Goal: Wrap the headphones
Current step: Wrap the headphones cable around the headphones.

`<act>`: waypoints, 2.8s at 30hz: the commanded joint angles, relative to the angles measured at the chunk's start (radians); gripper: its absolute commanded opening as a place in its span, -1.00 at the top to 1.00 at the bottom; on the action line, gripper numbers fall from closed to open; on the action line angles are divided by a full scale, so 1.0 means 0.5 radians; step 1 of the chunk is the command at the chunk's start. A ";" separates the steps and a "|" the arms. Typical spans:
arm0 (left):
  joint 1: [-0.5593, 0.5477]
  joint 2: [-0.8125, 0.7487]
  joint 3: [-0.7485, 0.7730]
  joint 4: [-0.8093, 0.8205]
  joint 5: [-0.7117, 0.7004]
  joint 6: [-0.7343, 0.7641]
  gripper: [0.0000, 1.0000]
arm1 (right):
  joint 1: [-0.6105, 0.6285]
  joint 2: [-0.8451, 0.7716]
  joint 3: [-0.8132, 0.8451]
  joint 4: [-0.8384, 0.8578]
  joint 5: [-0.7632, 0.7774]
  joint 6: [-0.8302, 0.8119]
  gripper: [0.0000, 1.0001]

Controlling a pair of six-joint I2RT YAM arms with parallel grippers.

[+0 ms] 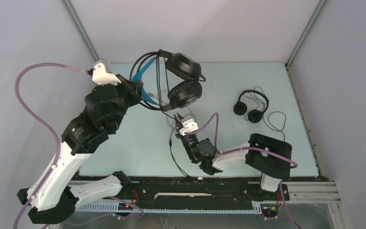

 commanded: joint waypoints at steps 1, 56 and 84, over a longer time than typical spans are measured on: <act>0.021 -0.028 0.307 0.153 0.077 -0.042 1.00 | -0.081 -0.124 -0.247 0.083 -0.084 0.177 0.66; 0.222 -0.353 -0.655 0.431 1.814 1.872 1.00 | -1.327 -1.862 -0.560 -2.220 -1.860 1.514 0.85; 0.000 -0.004 -0.619 0.311 0.773 2.374 1.00 | -1.415 -1.784 0.147 -3.072 -2.790 1.587 0.87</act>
